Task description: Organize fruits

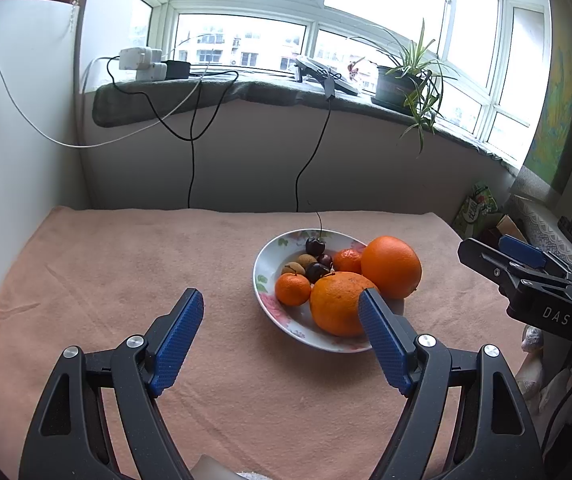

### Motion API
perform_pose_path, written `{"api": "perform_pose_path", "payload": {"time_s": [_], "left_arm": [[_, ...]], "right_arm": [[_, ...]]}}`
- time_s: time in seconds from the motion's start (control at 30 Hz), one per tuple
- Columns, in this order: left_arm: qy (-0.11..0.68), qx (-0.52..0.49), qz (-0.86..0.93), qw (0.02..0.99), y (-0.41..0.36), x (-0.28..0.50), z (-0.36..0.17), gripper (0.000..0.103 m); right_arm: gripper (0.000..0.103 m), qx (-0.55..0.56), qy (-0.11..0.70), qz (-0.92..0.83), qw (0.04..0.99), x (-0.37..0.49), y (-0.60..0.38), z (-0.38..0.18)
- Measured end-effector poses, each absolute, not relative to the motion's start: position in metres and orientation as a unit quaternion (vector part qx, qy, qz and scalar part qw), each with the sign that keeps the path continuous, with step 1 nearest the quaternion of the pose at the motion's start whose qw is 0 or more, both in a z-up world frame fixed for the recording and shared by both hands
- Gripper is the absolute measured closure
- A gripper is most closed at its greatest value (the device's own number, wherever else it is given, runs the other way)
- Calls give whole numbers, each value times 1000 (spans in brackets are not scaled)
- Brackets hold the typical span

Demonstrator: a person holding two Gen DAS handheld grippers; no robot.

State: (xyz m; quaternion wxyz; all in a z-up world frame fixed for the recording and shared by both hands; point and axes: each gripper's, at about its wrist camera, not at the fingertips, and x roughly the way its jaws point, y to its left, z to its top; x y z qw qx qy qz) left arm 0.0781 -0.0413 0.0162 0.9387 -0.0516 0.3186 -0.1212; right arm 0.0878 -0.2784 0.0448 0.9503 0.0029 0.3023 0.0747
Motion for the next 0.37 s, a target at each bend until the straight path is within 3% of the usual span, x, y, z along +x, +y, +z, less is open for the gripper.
{"api": "perform_pose_path", "payload": {"time_s": [0.37], "left_arm": [[315,-53,-122,940,-43,77,16,23]], "right_arm": [[3,6,306,69,950,86,-278,41]]}}
